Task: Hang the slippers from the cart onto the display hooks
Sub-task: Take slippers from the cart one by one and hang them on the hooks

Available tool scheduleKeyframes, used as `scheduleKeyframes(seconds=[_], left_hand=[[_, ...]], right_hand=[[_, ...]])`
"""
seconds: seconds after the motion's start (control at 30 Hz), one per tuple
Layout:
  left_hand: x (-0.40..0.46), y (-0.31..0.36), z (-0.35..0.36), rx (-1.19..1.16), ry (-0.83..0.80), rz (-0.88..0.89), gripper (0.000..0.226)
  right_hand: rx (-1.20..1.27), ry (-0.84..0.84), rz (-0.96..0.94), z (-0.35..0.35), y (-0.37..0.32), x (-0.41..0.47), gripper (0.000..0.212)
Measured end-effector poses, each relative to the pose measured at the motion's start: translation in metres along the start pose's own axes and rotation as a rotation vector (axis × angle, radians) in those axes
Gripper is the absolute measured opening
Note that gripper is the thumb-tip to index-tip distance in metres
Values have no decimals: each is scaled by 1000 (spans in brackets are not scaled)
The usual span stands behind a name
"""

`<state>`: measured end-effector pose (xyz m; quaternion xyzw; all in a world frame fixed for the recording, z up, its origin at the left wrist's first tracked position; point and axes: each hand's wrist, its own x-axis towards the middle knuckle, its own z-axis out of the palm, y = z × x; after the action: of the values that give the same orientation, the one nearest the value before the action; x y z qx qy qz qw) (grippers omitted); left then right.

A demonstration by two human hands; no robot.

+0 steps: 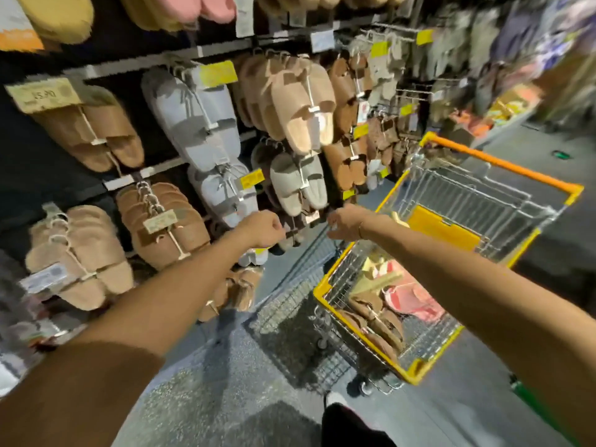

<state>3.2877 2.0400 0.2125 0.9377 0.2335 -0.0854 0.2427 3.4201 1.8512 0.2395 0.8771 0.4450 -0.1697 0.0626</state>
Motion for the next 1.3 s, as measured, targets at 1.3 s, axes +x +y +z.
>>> scheduleKeyframes(seconds=[1.3], left_hand=[[98, 165, 310, 217, -290, 198, 28]], right_hand=[[671, -286, 373, 279, 214, 4, 44]])
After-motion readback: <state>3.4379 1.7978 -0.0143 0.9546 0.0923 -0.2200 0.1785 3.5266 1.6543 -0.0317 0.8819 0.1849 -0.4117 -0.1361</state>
